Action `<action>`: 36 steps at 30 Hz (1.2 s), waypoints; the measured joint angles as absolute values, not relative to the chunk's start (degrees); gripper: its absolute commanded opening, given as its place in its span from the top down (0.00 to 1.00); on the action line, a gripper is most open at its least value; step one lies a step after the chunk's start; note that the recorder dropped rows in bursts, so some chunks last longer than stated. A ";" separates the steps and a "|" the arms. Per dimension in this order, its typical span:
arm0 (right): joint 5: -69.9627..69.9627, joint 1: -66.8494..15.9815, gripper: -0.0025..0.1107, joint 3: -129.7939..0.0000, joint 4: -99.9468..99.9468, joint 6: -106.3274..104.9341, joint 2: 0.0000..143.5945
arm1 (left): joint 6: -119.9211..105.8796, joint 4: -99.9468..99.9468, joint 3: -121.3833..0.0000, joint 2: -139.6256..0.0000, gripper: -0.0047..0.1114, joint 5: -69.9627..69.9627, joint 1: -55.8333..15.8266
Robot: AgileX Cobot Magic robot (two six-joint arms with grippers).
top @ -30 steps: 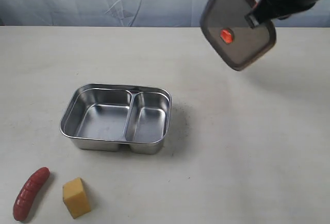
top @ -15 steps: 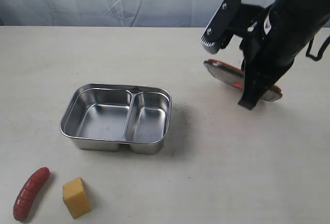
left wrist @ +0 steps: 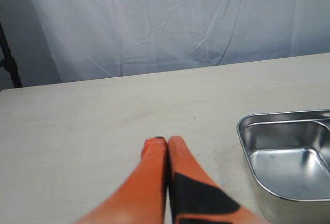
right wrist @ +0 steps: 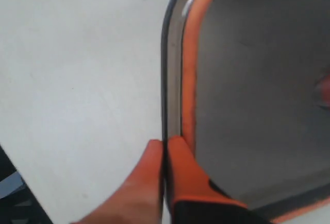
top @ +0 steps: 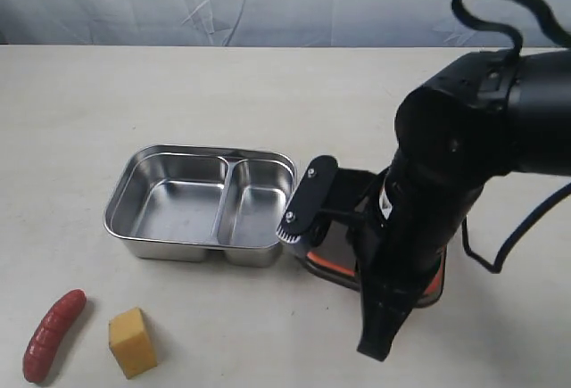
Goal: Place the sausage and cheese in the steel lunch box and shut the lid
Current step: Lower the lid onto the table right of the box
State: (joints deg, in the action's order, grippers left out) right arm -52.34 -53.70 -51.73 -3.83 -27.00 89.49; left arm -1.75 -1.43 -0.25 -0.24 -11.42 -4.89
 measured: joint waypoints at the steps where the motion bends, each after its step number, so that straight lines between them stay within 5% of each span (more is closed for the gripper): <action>1: -52.34 -54.43 0.98 -51.31 -4.85 -27.00 90.85 | -1.75 -1.43 -0.25 -0.24 0.96 -11.42 -4.89; 5: -49.61 -55.19 0.74 -51.22 -7.25 -27.23 94.47 | -1.75 -1.43 -0.25 -0.24 0.96 -11.42 -4.89; 13: -50.85 -55.42 0.68 -51.34 -9.79 -28.05 96.80 | -1.75 -1.43 -0.25 -0.24 0.96 -11.42 -4.89; 21: -52.14 -55.42 0.38 -51.43 -10.38 -28.19 96.80 | -1.75 -1.43 -0.25 -0.24 0.96 -11.42 -4.89; 36: -56.34 -55.42 0.38 -51.47 -10.33 -27.28 96.80 | -1.75 -1.43 -0.25 -0.24 0.96 -11.42 -4.89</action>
